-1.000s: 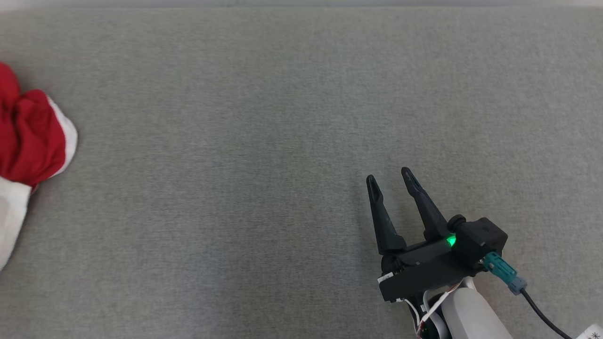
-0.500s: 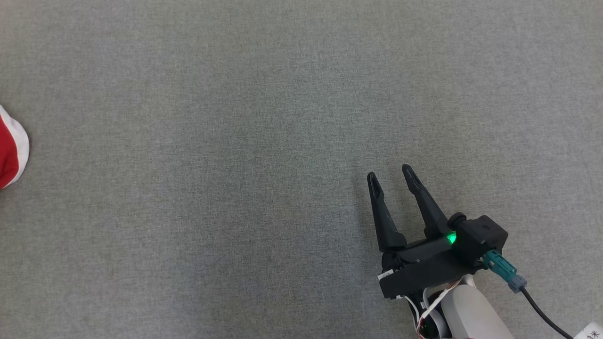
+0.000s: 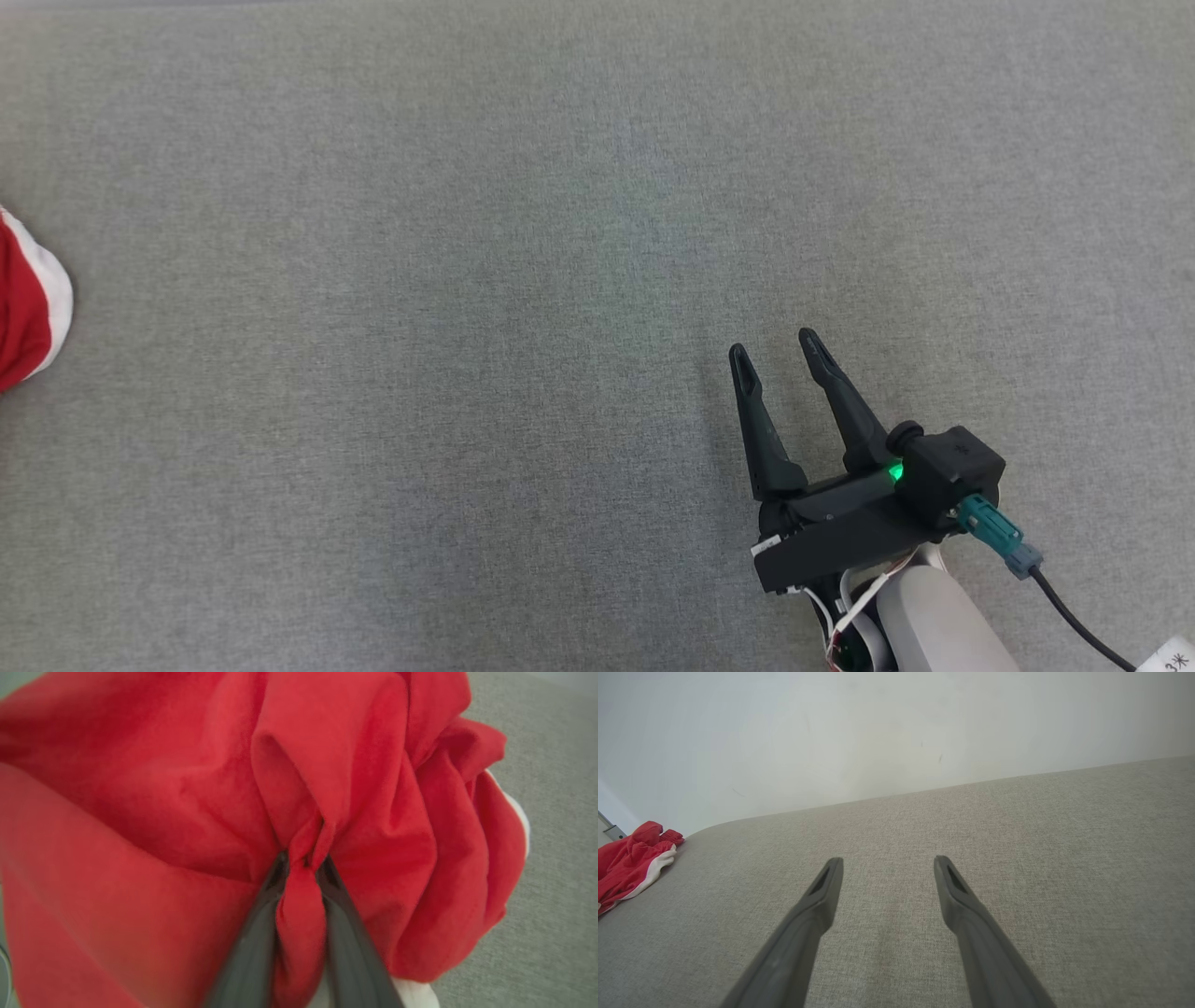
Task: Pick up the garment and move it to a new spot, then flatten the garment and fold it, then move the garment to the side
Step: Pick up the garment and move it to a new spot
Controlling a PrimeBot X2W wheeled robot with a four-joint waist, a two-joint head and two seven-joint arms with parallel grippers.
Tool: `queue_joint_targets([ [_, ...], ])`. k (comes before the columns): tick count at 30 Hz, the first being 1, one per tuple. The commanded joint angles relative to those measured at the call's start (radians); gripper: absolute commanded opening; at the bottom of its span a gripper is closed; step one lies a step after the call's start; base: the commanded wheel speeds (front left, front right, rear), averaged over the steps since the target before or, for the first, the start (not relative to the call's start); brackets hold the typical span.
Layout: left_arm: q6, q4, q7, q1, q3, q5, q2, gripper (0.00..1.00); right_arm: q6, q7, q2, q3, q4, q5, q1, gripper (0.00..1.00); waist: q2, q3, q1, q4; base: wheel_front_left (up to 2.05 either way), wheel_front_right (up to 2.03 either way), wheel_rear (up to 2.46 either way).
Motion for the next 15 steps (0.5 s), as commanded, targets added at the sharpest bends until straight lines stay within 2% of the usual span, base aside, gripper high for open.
queue_joint_targets([
  [1, -0.001, 0.009, -0.033, -0.001, -0.003, 0.005, 0.003, 0.00, 0.001, 0.002, 0.000, 0.001, -0.003, -0.004, 0.017, 1.00, -0.0001, -0.010, 0.0000, 0.005, 0.00, 0.00, 0.00],
  [11, -0.033, -0.026, -0.235, -0.044, -0.006, -0.026, -0.038, 0.00, 0.001, 0.025, 0.000, -0.026, -0.008, -0.020, 0.047, 1.00, -0.0001, -0.080, 0.0000, 0.060, 0.00, 0.00, 0.00],
  [15, -0.040, -0.069, -0.300, -0.079, 0.021, -0.089, -0.071, 0.00, 0.001, 0.041, -0.001, -0.042, -0.014, -0.028, 0.060, 1.00, -0.0001, -0.107, 0.0000, 0.085, 0.00, 0.00, 0.00],
])
